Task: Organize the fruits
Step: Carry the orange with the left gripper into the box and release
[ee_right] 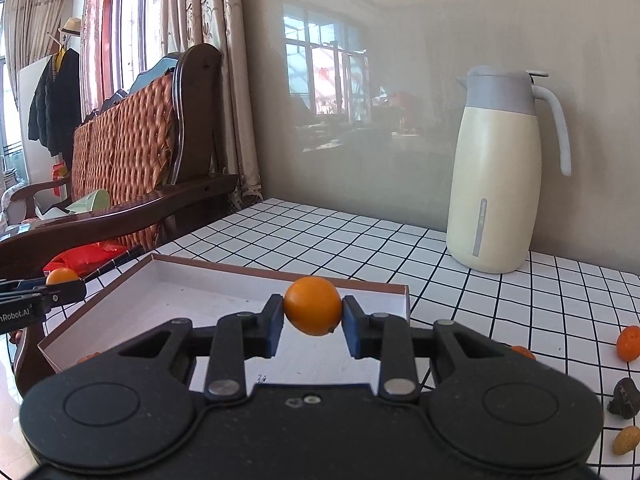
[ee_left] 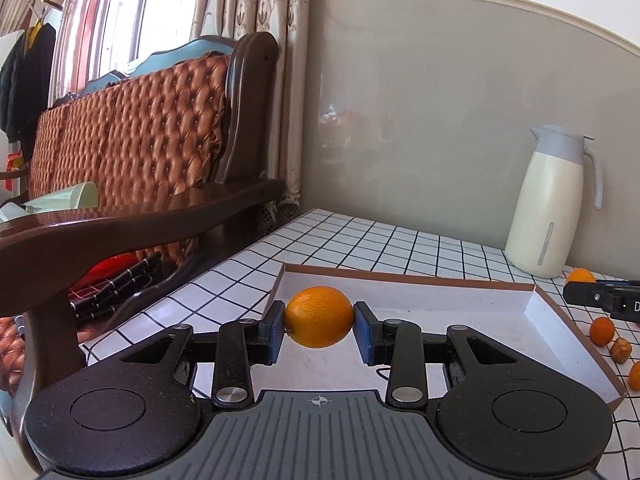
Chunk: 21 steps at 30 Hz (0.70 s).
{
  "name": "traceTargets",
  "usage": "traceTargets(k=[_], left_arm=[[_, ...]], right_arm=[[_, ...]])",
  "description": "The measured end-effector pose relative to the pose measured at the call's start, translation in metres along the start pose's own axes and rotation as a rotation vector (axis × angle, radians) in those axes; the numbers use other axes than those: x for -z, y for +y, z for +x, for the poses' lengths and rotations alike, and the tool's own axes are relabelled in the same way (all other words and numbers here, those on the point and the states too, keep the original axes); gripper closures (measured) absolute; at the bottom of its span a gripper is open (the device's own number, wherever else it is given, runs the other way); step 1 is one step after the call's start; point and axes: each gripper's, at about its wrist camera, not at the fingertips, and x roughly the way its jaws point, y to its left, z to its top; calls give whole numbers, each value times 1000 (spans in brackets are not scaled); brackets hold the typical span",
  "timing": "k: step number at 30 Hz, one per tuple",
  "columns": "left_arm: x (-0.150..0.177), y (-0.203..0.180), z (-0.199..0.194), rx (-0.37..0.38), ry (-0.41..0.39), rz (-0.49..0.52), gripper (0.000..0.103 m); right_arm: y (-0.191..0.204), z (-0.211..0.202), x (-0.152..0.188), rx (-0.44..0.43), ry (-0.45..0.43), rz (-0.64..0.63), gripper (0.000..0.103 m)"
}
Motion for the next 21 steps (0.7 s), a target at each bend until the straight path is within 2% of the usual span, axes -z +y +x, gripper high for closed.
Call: traceTargets(k=[21], left_arm=[[-8, -4, 44, -26, 49, 9, 66]], right_arm=[[-7, 51, -19, -18, 90, -1, 80]])
